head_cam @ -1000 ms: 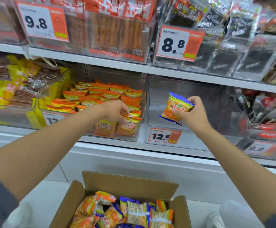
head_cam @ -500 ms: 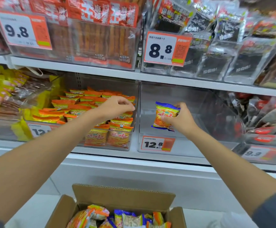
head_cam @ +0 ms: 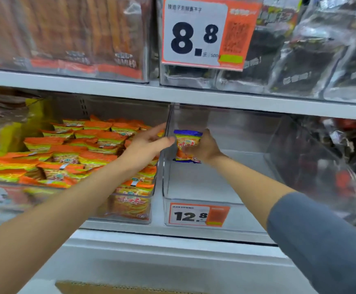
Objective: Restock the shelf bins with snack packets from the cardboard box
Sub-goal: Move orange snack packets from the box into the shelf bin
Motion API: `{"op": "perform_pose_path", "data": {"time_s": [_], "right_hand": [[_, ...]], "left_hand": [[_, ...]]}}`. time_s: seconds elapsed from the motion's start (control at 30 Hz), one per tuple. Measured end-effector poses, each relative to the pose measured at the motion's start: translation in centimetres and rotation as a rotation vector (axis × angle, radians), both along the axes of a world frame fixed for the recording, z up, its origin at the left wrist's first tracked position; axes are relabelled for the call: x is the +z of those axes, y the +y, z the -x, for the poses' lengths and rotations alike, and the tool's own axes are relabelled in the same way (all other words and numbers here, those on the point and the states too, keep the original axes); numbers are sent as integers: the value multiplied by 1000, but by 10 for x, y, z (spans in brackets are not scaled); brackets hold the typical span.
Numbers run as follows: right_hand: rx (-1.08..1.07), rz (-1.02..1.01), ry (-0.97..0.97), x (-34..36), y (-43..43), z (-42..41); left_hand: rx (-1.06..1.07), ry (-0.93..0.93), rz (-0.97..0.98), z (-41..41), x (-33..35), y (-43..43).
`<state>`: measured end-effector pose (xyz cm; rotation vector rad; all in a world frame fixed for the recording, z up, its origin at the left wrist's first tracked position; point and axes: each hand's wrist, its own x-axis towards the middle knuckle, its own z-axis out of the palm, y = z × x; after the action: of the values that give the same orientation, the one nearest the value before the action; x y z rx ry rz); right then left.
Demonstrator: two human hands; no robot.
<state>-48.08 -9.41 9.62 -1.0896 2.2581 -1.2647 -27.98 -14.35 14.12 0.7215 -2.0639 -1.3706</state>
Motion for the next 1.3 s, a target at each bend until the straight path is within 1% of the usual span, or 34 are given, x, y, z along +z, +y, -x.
{"op": "perform_pose_path", "data": {"time_s": [0.1,0.17,0.27,0.3,0.4,0.5,0.73,0.9,1.0,1.1,1.2,1.3], "right_hand": [[18,92,21,-6,-9,1],[52,69,13,-2,-15,3],[105,44,-121,-2,-20,4],[109,57,-129,-5,-20,4],[46,87,-11,-12,-16,9],[-26,126,36,-14,-16,14],[-45,104,-25,-18,-15,16],[-8,50,-78,-7,-1,11],[25,-85,1,13,25,-2],[66,-149,172,34,63,-27],[51,-84,341,51,110,-66],[9,33,376,57,155,-113]], "left_hand": [[2,22,-26,0,-7,-7],[-1,12,-30,0,-8,-8],[4,23,-34,1,-8,-7],[3,24,-30,1,-8,-7],[7,28,-15,2,-7,-6],[11,26,-8,1,-5,-4],[-4,16,-3,1,-6,-5],[2,18,4,1,-4,-3],[22,-20,15,-3,3,2],[54,-32,13,-12,14,13],[97,-62,91,-27,23,33],[166,-85,155,-53,28,64]]}}
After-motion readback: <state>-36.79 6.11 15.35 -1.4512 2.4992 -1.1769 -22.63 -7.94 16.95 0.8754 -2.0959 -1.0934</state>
